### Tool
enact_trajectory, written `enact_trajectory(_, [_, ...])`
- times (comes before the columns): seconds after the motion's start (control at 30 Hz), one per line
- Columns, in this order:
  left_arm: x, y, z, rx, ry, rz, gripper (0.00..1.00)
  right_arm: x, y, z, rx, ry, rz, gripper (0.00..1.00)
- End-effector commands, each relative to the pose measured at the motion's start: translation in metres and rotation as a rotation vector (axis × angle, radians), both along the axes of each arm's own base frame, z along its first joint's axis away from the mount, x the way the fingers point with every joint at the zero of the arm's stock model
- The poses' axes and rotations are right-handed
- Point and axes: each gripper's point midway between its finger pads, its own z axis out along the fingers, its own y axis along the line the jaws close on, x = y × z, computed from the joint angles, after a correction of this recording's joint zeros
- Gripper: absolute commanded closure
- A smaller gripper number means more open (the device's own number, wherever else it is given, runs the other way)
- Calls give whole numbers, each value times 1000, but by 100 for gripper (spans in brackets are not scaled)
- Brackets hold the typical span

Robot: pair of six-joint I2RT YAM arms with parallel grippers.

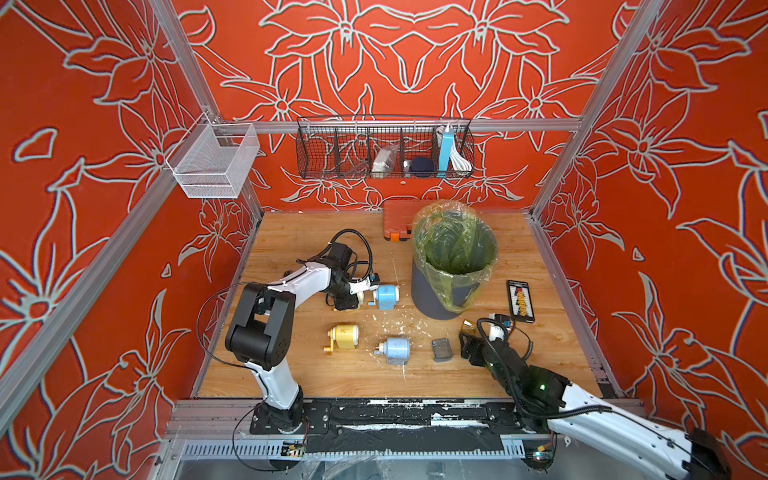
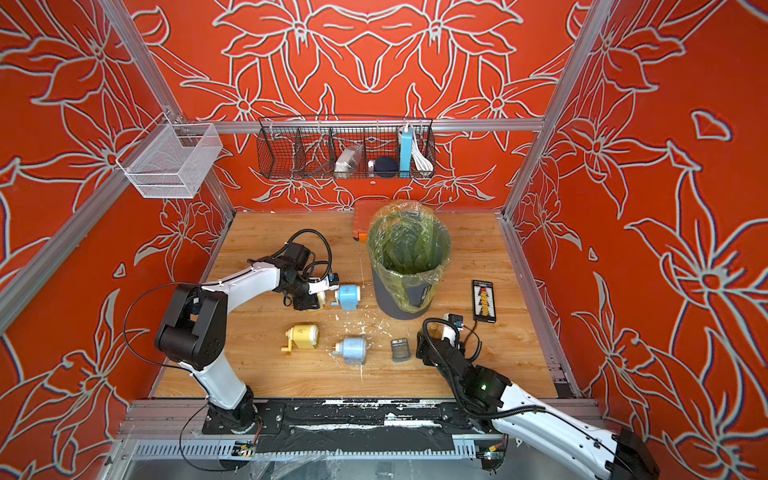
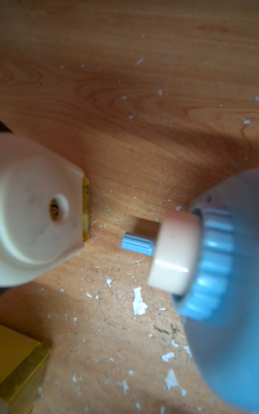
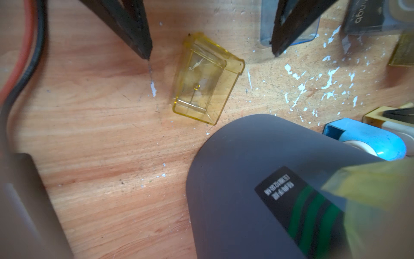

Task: Take out the pencil sharpener tray and clean the shavings
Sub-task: Place the container at the center of the board, then place the pencil sharpener at the center of the board.

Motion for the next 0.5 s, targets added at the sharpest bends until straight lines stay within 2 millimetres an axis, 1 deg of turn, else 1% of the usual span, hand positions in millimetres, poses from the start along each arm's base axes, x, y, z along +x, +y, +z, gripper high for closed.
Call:
enact_trajectory(0.0, [11, 3, -4, 13, -22, 9, 95, -5, -17, -5, -60, 12, -35, 14])
enact_trajectory(0.03, [14, 4, -5, 21, -33, 14, 88, -6, -18, -4, -56, 7, -33, 14])
enact_trajectory(0.07, [16, 6, -6, 26, -38, 20, 83, -6, -18, -4, -55, 4, -32, 14])
enact_trajectory(0.17, [19, 6, -9, 25, -33, 26, 80, -7, -18, -3, -44, -4, -25, 14])
enact_trajectory(0.2, [19, 6, -9, 23, -32, 29, 75, -7, -18, -3, -43, -4, -23, 14])
enact_trajectory(0.23, [19, 6, -10, 23, -30, 32, 66, -7, -18, -2, -44, -6, -20, 14])
enact_trajectory(0.3, [19, 6, -10, 22, -30, 36, 57, -8, -18, -1, -45, -7, -15, 14])
enact_trajectory(0.37, [18, 7, -12, 26, -33, 39, 43, -8, -17, 1, -47, -10, -7, 14])
enact_trajectory(0.43, [15, 6, -10, 11, -18, 48, 34, -8, -16, 3, -48, -11, 0, 15])
enact_trajectory(0.47, [15, 6, -8, 4, -16, 57, 27, -8, -16, 4, -51, -11, 6, 15])
